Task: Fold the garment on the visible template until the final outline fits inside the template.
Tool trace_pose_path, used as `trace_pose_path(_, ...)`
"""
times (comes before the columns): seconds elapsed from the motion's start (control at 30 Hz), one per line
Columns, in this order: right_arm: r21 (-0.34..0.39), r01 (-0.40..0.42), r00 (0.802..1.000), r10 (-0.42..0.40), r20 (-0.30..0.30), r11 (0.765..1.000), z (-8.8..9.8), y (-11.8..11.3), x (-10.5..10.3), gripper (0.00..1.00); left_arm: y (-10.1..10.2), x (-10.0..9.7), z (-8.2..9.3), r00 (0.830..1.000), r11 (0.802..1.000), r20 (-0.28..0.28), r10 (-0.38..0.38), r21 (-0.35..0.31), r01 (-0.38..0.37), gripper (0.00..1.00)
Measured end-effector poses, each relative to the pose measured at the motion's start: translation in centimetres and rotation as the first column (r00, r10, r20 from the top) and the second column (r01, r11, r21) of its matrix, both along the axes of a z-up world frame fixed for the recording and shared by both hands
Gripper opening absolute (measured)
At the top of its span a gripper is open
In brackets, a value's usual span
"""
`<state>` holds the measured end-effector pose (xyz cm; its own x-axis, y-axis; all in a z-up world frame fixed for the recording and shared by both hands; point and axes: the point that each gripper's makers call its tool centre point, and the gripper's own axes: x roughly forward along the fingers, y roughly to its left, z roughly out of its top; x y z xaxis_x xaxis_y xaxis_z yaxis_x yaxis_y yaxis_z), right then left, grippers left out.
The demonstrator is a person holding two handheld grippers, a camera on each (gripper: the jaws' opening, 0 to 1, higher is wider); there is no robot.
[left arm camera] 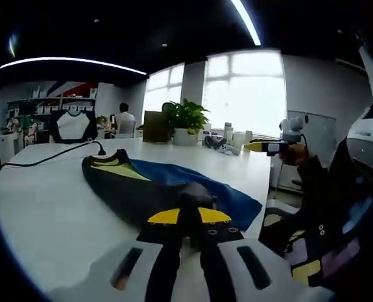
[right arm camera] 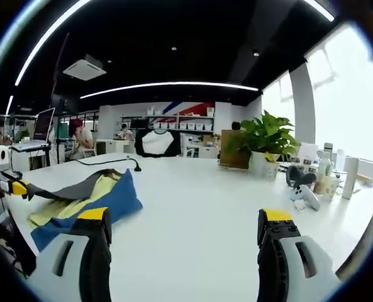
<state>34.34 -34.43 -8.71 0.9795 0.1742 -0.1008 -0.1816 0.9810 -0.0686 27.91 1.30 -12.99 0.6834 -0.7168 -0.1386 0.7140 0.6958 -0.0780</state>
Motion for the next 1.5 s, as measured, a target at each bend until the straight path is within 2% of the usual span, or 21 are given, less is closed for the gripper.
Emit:
trace_pose_path(0.07,-0.009,0.019,0.999,-0.019,0.032,1.000,0.9,-0.2,-0.2,1.00,0.2,0.0,0.0,1.000,1.000,0.002,0.004,0.004,-0.004,0.08)
trace_pose_path(0.1,0.003,0.047,0.996,-0.048,0.077,0.999,1.9,-0.6,-0.3,0.99,0.4,0.0,0.1,1.000,1.000,0.001,0.006,0.001,-0.006,0.07)
trace_pose_path(0.2,0.009,0.045,0.995,-0.046,0.084,0.999,2.3,-0.5,-0.7,0.99,1.0,-0.1,0.6,1.000,1.000,0.010,0.024,-0.015,-0.024,0.06)
trace_pose_path(0.47,-0.011,0.031,0.998,-0.030,0.061,0.999,1.8,-0.4,-0.7,0.98,2.4,0.3,1.4,0.996,0.997,0.047,0.071,-0.005,-0.071,0.05)
trace_pose_path(0.6,-0.039,0.049,0.994,-0.045,0.096,0.998,2.5,-0.7,-1.0,1.00,3.0,0.5,1.6,0.994,0.995,0.056,0.095,-0.011,-0.095,0.05)
trace_pose_path(0.67,-0.043,0.047,0.995,-0.042,0.092,0.998,2.4,-0.8,-1.0,1.00,3.2,0.5,1.7,0.993,0.995,0.056,0.101,-0.013,-0.101,0.05)
trace_pose_path(0.87,-0.033,0.031,0.993,-0.027,0.115,0.999,2.7,-0.4,-1.0,1.00,4.0,0.6,2.1,0.990,0.992,0.063,0.127,-0.024,-0.125,0.05)
trace_pose_path(0.97,-0.070,0.039,0.990,-0.029,0.138,0.997,3.2,-0.3,-1.0,1.00,4.4,0.5,2.6,0.988,0.991,0.075,0.135,-0.030,-0.134,0.05)
trace_pose_path(1.03,-0.086,0.042,0.986,-0.028,0.163,0.995,3.5,-0.1,-1.1,1.00,4.7,0.7,2.6,0.985,0.989,0.089,0.147,-0.002,-0.147,0.05)
trace_pose_path(1.1,-0.079,0.030,0.986,-0.017,0.163,0.996,3.6,0.2,-1.0,0.98,5.3,1.0,2.7,0.978,0.982,0.101,0.185,0.013,-0.187,0.05)
trace_pose_path(1.13,-0.051,0.016,0.987,-0.007,0.160,0.999,3.6,0.5,-1.0,0.96,5.5,1.1,2.8,0.976,0.980,0.097,0.196,0.014,-0.198,0.05)
trace_pose_path(1.2,-0.044,0.001,0.987,0.006,0.159,0.999,3.5,0.7,-1.0,0.95,5.6,1.0,3.1,0.977,0.982,0.095,0.191,-0.012,-0.191,0.05)
trace_pose_path(1.27,-0.052,-0.005,0.990,0.012,0.142,0.999,3.1,0.9,-0.9,0.96,5.8,0.9,3.4,0.979,0.982,0.084,0.187,-0.039,-0.185,0.05)
trace_pose_path(1.5,-0.064,-0.018,0.992,0.026,0.122,0.998,2.8,1.3,-0.7,0.98,7.2,1.3,3.8,0.966,0.971,0.098,0.239,-0.039,-0.236,0.05)
